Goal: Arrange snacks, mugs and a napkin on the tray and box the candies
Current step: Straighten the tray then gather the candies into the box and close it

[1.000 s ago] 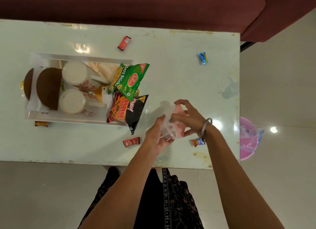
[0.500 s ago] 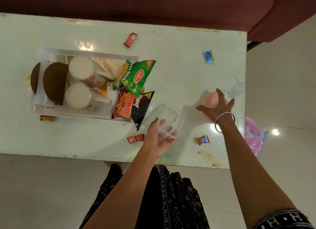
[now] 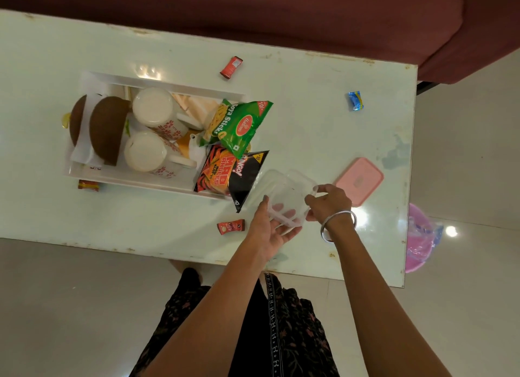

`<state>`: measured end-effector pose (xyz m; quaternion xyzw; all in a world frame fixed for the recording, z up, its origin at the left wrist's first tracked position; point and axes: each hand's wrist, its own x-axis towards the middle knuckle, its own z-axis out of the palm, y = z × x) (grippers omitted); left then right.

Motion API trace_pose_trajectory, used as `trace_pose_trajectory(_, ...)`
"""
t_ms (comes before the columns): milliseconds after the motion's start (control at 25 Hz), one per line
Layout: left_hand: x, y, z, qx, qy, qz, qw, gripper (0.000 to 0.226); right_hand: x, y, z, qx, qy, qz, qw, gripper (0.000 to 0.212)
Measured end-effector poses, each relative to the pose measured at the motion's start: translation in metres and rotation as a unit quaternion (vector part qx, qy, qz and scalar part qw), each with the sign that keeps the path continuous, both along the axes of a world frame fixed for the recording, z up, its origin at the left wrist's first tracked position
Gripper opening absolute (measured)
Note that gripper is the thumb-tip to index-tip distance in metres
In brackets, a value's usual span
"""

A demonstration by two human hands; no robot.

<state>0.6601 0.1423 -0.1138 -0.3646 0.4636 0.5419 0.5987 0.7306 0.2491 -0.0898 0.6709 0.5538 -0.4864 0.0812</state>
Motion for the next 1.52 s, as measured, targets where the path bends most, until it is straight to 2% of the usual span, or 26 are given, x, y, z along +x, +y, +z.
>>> trace_pose_trajectory(200,-0.001,-0.014,0.002,-0.034,0.009,0.004,0.999,0.047,-0.009,0.007,-0.005,0.034,0.010,0.018,0.999,0.038)
trace_pose_trajectory(320,0.001,-0.024,0.003,-0.072,0.047,-0.030,0.996,0.032,-0.009,0.011,-0.008,0.038,0.042,0.009,0.998,0.040)
trace_pose_trajectory(400,0.003,-0.030,0.004,-0.104,0.109,-0.075,0.986,0.016,-0.001,0.012,-0.010,0.073,0.049,-0.016,0.996,0.037)
trace_pose_trajectory(480,0.006,-0.040,0.001,-0.142,0.228,-0.118,0.956,0.009,0.017,0.010,-0.014,0.153,0.012,-0.031,0.988,0.026)
trace_pose_trajectory(560,0.006,-0.054,0.001,-0.173,0.389,-0.180,0.887,0.009,0.037,0.002,-0.020,0.211,-0.051,-0.035,0.975,0.019)
trace_pose_trajectory(640,0.004,-0.069,0.000,-0.182,0.529,-0.269,0.784,0.017,0.056,-0.014,-0.028,0.210,-0.102,-0.047,0.971,0.015)
trace_pose_trajectory(720,-0.002,-0.082,-0.006,-0.166,0.614,-0.390,0.666,0.030,0.064,-0.031,-0.035,0.187,-0.148,-0.051,0.970,0.017)
trace_pose_trajectory(800,-0.009,-0.090,-0.015,-0.146,0.643,-0.511,0.551,0.043,0.062,-0.049,-0.042,0.168,-0.166,-0.021,0.972,0.028)
trace_pose_trajectory(880,-0.015,-0.093,-0.020,-0.141,0.654,-0.563,0.486,0.051,0.055,-0.063,-0.047,0.159,-0.166,0.005,0.973,0.036)
trace_pose_trajectory(1040,-0.022,-0.097,-0.024,-0.145,0.674,-0.609,0.392,0.053,0.033,-0.079,-0.050,0.175,-0.122,0.063,0.975,0.019)
trace_pose_trajectory(1160,-0.030,-0.099,-0.025,-0.143,0.665,-0.611,0.405,0.047,0.011,-0.091,-0.048,0.175,-0.068,0.170,0.967,0.017)
trace_pose_trajectory(1200,-0.033,-0.101,-0.025,-0.148,0.659,-0.601,0.428,0.041,0.004,-0.096,-0.048,0.173,-0.049,0.206,0.962,0.019)
trace_pose_trajectory(1320,-0.047,-0.116,-0.031,-0.170,0.614,-0.513,0.575,0.030,-0.016,-0.112,-0.046,0.167,0.016,0.248,0.954,0.022)
trace_pose_trajectory(1360,-0.057,-0.125,-0.029,-0.184,0.609,-0.468,0.614,0.025,-0.023,-0.117,-0.047,0.161,0.032,0.249,0.955,0.021)
trace_pose_trajectory(1440,-0.083,-0.144,-0.024,-0.202,0.606,-0.376,0.671,0.019,-0.031,-0.124,-0.047,0.147,0.048,0.238,0.959,0.018)
trace_pose_trajectory(1520,-0.118,-0.167,-0.022,-0.224,0.603,-0.291,0.708,0.015,-0.037,-0.127,-0.046,0.135,0.054,0.229,0.963,0.016)
